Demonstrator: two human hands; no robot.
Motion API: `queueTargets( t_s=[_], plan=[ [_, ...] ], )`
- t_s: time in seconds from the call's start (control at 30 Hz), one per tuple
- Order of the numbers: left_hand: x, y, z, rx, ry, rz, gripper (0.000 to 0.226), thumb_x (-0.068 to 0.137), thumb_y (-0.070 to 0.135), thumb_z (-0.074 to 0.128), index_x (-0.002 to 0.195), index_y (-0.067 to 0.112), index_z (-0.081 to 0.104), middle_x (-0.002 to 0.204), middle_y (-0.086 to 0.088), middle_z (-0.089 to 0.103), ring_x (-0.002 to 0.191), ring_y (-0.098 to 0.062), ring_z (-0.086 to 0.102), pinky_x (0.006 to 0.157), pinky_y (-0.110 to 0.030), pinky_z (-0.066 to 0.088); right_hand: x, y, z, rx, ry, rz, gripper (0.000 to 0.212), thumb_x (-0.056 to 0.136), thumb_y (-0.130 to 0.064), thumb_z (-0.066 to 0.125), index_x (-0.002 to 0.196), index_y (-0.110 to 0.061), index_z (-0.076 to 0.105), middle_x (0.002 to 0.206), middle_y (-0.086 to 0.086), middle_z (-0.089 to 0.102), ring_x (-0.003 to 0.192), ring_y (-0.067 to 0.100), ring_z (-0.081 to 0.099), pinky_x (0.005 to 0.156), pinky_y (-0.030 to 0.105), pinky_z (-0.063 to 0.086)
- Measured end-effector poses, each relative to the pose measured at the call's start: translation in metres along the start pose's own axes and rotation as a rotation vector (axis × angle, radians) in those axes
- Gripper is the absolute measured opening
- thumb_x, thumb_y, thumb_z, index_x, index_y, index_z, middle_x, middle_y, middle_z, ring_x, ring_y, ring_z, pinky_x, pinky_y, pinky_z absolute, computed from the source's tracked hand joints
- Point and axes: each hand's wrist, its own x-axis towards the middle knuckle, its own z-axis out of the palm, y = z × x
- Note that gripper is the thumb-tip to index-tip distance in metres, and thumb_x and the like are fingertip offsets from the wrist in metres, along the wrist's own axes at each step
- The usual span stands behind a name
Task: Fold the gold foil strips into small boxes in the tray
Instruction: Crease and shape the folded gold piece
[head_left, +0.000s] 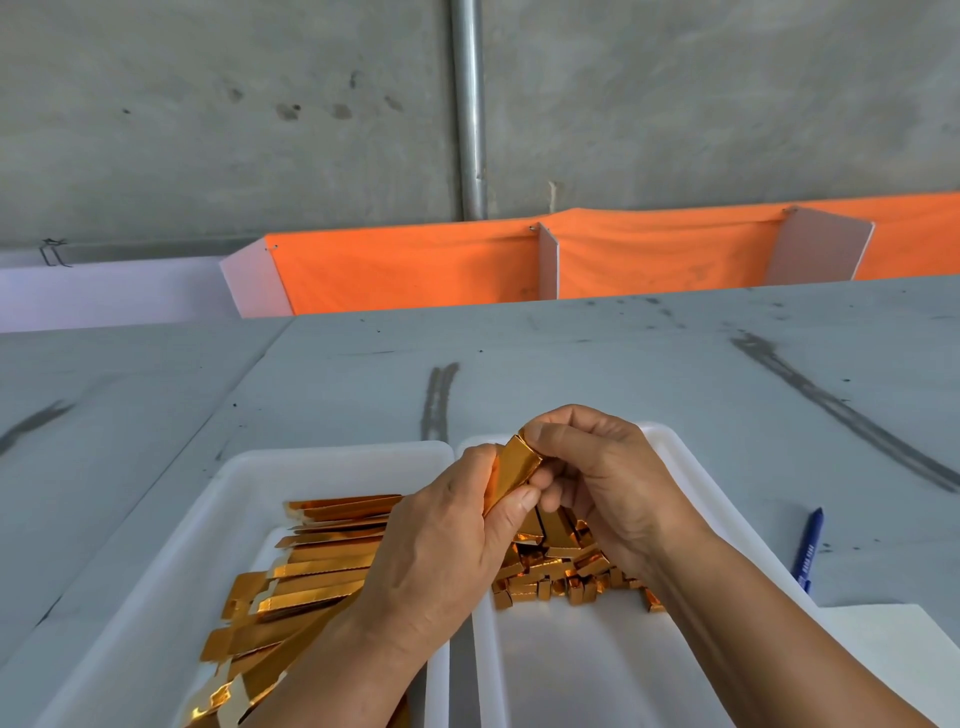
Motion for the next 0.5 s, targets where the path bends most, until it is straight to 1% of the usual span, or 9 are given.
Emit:
queueTargets(
  t_s=[0.1,0.2,0.33,0.5],
  plan=[
    [-0.0001,-0.0010,0.0005,0.001,-0.004,0.003,0.041,0.084,0.071,0.023,0.101,0.036,0.036,0.066,0.016,0.042,0.058,-0.001,0.050,0.053,-0.008,0.038,0.0006,-0.0004,-0.0002,0.007,-0.003,0.008,0.022,0.090,-0.007,0.066,0.069,-0.011,0.070,0.059,0.012,0.063,0.043,0.016,0.053,0.044,0.021,0.047],
    [-0.0001,-0.0012,0.0007,0.003,-0.004,0.007,0.040,0.084,0.070,0.023,0.102,0.036,0.036,0.066,0.016,0.043,0.058,-0.001,0.051,0.052,-0.008,0.037,0.0006,-0.0003,-0.0002,0.008,-0.003,0.011,0.020,0.090,-0.008,0.066,0.070,-0.011,0.070,0.058,0.012,0.062,0.043,0.016,0.053,0.044,0.021,0.047],
    [0.0001,-0.0024,0.0012,0.016,-0.001,0.004,0.048,0.085,0.071,0.023,0.107,0.032,0.042,0.067,0.018,0.043,0.059,0.000,0.052,0.052,-0.008,0.039,0.0002,-0.0006,-0.0005,0.009,-0.004,0.015,0.019,0.090,-0.006,0.066,0.073,-0.011,0.070,0.059,0.012,0.062,0.042,0.016,0.053,0.043,0.021,0.048],
    [-0.0002,-0.0043,0.0018,0.047,0.002,0.008,0.049,0.087,0.069,0.024,0.112,0.032,0.043,0.066,0.020,0.041,0.057,0.003,0.049,0.056,-0.006,0.040,-0.0008,-0.0032,-0.0014,-0.095,0.008,-0.012,0.022,0.090,-0.006,0.068,0.071,-0.016,0.072,0.060,0.012,0.065,0.043,0.015,0.057,0.044,0.021,0.048]
  ],
)
